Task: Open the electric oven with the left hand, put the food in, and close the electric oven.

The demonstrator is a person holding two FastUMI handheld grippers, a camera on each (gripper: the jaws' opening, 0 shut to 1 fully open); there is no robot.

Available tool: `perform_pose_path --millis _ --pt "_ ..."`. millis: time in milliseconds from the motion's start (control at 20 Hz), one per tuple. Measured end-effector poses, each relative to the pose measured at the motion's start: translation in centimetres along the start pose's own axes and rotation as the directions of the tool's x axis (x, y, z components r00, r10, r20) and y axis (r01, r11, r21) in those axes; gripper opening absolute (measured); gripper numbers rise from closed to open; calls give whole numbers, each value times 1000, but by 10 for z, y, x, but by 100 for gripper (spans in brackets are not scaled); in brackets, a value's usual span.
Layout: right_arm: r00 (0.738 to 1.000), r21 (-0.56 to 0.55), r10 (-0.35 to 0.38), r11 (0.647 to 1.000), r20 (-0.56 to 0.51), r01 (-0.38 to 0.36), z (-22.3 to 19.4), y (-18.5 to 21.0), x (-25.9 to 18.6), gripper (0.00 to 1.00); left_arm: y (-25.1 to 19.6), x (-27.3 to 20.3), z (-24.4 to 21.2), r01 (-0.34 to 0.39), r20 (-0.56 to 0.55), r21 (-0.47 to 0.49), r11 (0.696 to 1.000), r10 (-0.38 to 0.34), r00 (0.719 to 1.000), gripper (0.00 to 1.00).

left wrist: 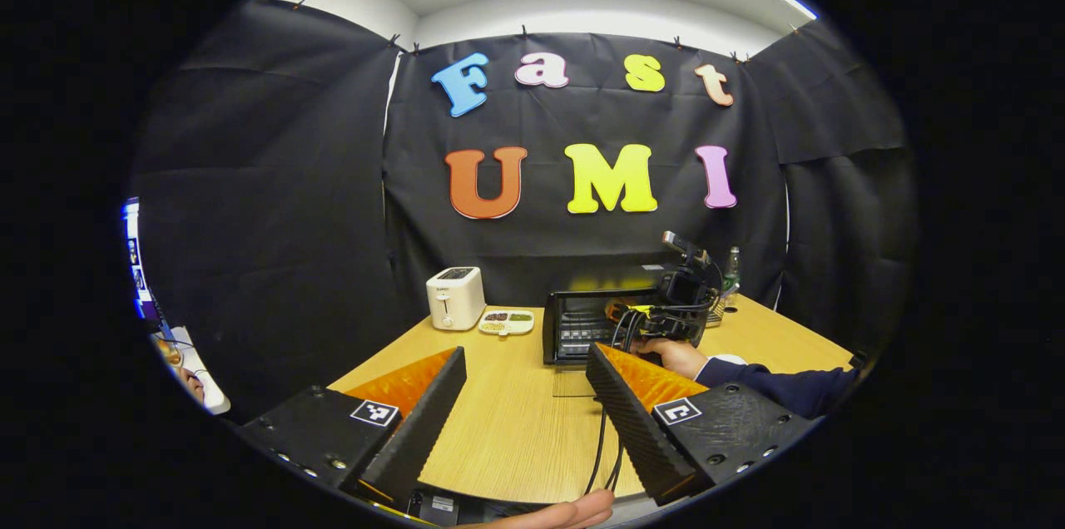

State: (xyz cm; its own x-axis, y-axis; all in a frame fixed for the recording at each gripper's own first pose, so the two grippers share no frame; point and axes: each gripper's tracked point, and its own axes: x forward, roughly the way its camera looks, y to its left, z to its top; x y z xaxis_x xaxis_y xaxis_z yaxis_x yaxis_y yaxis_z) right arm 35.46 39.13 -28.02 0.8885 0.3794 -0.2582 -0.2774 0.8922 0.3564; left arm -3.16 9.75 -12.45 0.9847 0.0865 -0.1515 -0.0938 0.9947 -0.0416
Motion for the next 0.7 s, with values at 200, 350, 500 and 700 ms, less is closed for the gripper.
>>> perform_pose_path --millis 200,350,500,700 --pt "1000 -68 -8 998 -19 7 -1 -1 3 43 -1 0 -3 17 -3 -19 1000 -17 1000 95" --pt "1000 -102 -19 995 1 19 3 -2 -19 84 -3 -3 -6 16 -6 -26 1000 -16 1000 95" --pt "1000 -117 7 993 7 -6 5 2 -56 88 -8 -5 -4 18 0 -26 1000 -18 1000 95" --pt "998 -114 55 992 22 -52 10 9 -122 90 -22 -2 -1 45 8 -45 998 -45 999 96"
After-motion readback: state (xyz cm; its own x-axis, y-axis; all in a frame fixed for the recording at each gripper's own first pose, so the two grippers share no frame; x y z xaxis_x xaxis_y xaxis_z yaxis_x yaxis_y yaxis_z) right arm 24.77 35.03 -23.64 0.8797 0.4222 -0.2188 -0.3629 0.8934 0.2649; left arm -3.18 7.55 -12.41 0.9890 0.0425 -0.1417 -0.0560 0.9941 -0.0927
